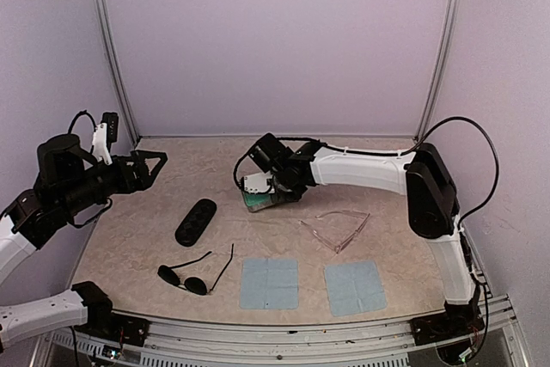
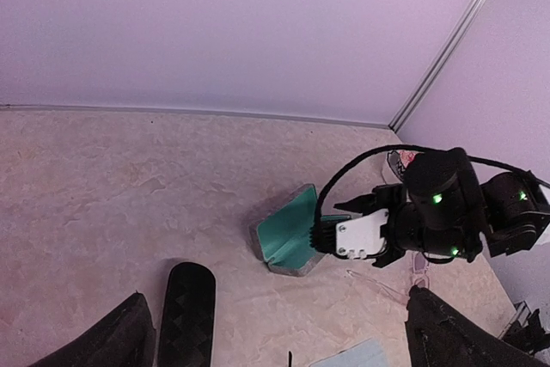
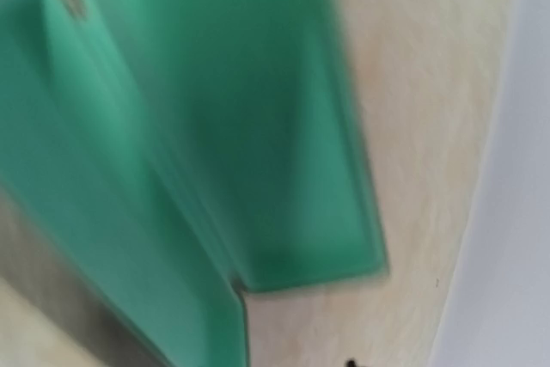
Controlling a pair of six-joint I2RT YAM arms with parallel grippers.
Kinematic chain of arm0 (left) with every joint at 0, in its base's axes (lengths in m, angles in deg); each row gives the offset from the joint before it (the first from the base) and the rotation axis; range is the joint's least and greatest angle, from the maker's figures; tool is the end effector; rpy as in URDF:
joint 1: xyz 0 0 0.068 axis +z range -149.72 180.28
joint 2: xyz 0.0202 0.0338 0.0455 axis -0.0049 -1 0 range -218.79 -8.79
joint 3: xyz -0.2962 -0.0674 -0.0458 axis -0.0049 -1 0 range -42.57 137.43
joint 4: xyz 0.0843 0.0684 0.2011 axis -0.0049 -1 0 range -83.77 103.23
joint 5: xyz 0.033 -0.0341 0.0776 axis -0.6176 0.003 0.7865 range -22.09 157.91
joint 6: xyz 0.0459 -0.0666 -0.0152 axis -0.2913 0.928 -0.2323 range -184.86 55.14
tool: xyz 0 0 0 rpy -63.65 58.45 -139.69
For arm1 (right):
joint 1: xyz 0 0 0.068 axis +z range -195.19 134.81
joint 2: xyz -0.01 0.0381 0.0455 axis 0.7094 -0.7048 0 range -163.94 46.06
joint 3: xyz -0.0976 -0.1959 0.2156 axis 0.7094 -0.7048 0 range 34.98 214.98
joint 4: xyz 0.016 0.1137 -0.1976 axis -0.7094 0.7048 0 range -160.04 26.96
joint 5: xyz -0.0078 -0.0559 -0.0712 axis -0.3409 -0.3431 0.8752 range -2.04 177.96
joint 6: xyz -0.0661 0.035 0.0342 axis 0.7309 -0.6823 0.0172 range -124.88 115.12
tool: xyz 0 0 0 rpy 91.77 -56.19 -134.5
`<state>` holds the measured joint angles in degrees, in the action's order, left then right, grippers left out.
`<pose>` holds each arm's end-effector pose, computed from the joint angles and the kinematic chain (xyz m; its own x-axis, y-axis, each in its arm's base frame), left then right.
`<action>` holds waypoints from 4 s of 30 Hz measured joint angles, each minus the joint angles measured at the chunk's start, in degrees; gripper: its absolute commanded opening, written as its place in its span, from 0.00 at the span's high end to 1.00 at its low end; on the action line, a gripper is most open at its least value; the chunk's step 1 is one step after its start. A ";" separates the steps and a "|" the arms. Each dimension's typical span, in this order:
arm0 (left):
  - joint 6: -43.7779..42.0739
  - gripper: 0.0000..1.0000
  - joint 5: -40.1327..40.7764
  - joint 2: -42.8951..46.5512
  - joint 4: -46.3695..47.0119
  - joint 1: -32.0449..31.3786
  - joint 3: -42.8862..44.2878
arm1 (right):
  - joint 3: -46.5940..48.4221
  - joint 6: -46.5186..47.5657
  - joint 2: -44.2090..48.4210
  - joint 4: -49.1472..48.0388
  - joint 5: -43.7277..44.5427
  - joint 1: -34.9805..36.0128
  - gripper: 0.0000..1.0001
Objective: Organize the sunglasses
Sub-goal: Place the opened sunglasses case at the center of the board, then adjust the opened sunglasses case at the center of the board, then pick up the corner of the glasses cleaning cloth from the center of the board.
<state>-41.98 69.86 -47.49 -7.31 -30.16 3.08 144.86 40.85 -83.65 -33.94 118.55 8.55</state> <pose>0.1121 -0.0631 0.3514 -0.3723 -0.2319 -0.8987 0.3615 0.8556 -0.3705 0.3279 0.3855 0.2169 0.0343 -0.9954 -0.0892 -0.7176 0.0376 -0.6954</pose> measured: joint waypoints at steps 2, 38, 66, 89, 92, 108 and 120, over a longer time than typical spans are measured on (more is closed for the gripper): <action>0.00 0.01 0.00 0.00 0.02 0.20 -0.17 | -4.37 -1.88 4.04 -2.73 -1.27 -0.96 0.68; 0.68 0.01 -4.52 -3.74 1.27 6.54 -1.70 | -32.28 -54.42 13.88 -36.57 -34.34 -14.53 1.00; 0.70 0.01 -4.61 -4.52 1.31 6.71 -1.70 | -42.21 -59.10 15.93 -42.34 -29.66 -8.09 0.99; 0.68 0.01 -6.58 -10.45 1.66 6.91 -1.70 | -51.15 -52.70 40.98 -20.76 -39.65 -0.20 0.44; 0.68 0.01 -6.84 -10.43 1.68 7.19 -1.70 | -51.15 -50.34 38.95 -21.11 -44.87 1.75 0.44; 0.66 0.01 -6.93 -9.73 1.64 7.39 -1.70 | -41.90 -31.89 21.14 -21.55 -53.68 1.60 0.45; 0.63 0.01 -6.91 -9.73 1.64 7.39 -1.70 | -38.49 -27.56 15.96 -21.29 -54.93 0.83 0.54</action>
<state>-41.35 62.96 -57.22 -5.67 -22.77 1.37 106.37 13.29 -67.70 -55.23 63.62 9.38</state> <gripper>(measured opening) 0.987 0.482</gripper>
